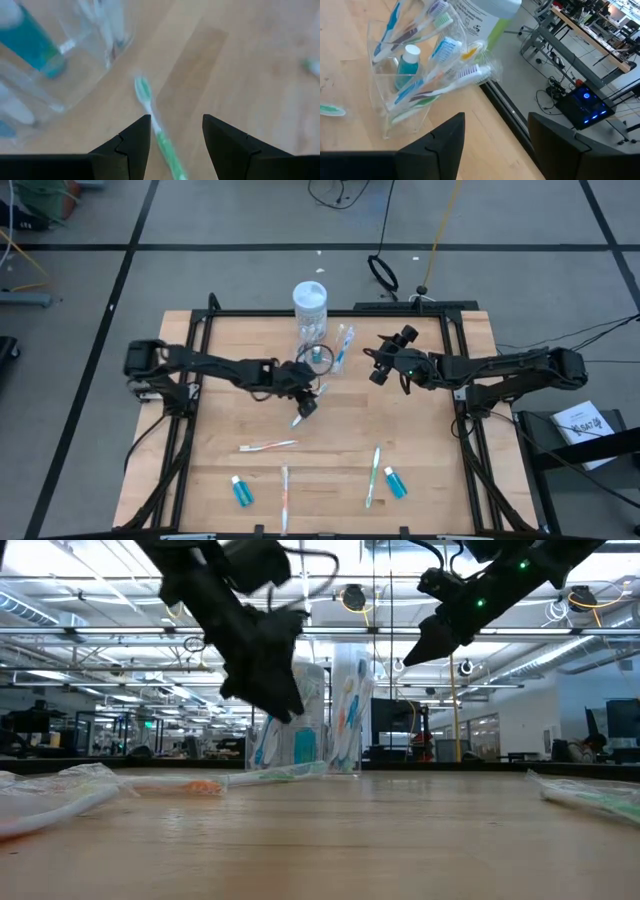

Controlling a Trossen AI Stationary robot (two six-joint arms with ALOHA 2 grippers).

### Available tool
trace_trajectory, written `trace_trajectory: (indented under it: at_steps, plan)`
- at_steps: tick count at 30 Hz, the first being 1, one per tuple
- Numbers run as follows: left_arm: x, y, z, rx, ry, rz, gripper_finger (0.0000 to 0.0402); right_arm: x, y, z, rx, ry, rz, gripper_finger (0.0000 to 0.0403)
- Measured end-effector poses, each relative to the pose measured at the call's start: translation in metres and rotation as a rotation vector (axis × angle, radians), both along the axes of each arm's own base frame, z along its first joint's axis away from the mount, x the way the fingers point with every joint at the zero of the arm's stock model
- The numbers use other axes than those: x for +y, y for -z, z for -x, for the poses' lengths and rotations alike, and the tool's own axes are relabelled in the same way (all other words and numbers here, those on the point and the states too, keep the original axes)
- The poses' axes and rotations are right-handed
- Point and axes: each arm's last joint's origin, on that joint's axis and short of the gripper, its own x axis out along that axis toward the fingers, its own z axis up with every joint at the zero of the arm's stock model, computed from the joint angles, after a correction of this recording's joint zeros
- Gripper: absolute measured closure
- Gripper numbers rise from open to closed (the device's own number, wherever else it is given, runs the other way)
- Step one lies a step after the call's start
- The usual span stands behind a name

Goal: Pick & Place toothbrushing station
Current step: Put the green toothbrush into the transparent organizer

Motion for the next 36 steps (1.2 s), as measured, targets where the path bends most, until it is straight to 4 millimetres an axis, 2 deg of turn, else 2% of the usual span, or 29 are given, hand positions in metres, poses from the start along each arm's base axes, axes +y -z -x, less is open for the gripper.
trace_trajectory:
  at_steps: [4, 10, 19, 24, 27, 32, 36]
  plan:
    - [0.005, 0.015, -0.019, 0.065, -0.043, -0.041, 0.0218, 0.000, 0.000, 0.000, 0.001, 0.000, 0.000, 0.0195]
    - [0.011, 0.029, -0.033, 0.126, -0.132, -0.017, 0.0218, 0.000, 0.001, 0.000, 0.007, 0.000, -0.001, 0.0195]
    - [0.008, 0.054, -0.034, 0.214, -0.140, 0.000, 0.0218, 0.000, 0.001, 0.000, 0.006, 0.000, -0.001, 0.0195]
    - [0.004, 0.060, -0.034, 0.246, -0.109, -0.028, 0.0224, 0.000, 0.001, 0.000, 0.006, 0.000, 0.000, 0.0195]
    - [0.003, 0.061, -0.032, 0.265, -0.112, -0.017, 0.0253, 0.000, 0.001, 0.000, 0.006, 0.000, 0.000, 0.0195]
    - [0.002, 0.058, -0.031, 0.272, -0.105, -0.008, 0.0328, 0.000, 0.001, 0.000, 0.006, 0.000, -0.001, 0.0195]
    - [-0.001, 0.043, -0.026, 0.261, -0.023, 0.012, 0.0388, 0.000, 0.001, 0.000, 0.006, 0.000, -0.001, 0.0195]
